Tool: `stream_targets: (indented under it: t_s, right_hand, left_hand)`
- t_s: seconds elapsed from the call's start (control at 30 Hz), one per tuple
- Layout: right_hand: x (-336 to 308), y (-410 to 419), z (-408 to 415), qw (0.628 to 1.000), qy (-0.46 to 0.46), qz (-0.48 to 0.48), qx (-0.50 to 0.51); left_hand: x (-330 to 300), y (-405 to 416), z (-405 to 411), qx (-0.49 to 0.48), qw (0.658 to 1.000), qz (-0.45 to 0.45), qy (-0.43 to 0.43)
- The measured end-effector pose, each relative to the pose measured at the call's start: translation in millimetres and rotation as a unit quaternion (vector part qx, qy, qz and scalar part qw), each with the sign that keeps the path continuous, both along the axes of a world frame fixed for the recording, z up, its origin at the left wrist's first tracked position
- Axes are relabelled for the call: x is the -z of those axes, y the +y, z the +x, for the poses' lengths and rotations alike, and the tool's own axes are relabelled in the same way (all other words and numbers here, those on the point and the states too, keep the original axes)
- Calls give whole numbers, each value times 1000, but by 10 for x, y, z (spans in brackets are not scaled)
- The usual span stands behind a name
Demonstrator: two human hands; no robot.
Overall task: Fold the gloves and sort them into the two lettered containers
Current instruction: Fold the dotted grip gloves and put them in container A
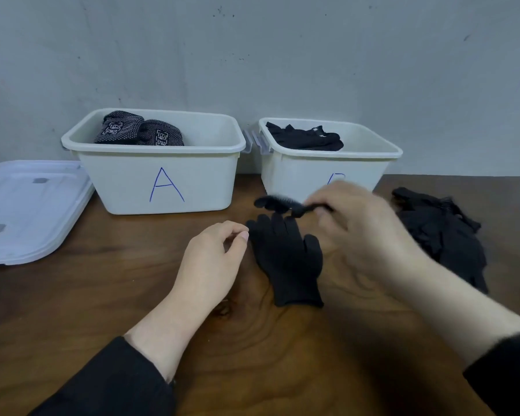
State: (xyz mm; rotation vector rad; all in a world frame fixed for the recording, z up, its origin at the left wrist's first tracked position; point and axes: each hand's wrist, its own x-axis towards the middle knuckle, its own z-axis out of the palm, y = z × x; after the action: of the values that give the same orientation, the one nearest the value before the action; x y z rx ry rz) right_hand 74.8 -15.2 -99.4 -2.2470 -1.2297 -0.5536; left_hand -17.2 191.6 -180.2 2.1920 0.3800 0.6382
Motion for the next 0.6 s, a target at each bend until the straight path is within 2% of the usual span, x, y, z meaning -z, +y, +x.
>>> stream_targets:
  t_s: [0.03, 0.1, 0.2, 0.27, 0.47, 0.6]
  right_hand:
    - [257, -65, -45, 999, -6, -42, -13]
    - [676, -184, -155, 995, 40, -86, -27]
    - [920, -290, -271, 990, 135, -35, -18]
    - [922, -306, -250, 986, 164, -6, -4]
    - [914, -283, -273, 997, 66, -22, -36]
    - [936, -298, -251, 991, 88, -78, -59]
  left_hand:
    - [8, -3, 8, 1, 1000, 6, 4]
    - [40, -7, 32, 10, 999, 29, 23]
    - [79, -24, 59, 37, 994, 85, 59]
    - [91, -34, 65, 57, 989, 118, 71]
    - [105, -66, 67, 75, 970, 198, 117]
    - [108, -74, 68, 78, 970, 201, 115]
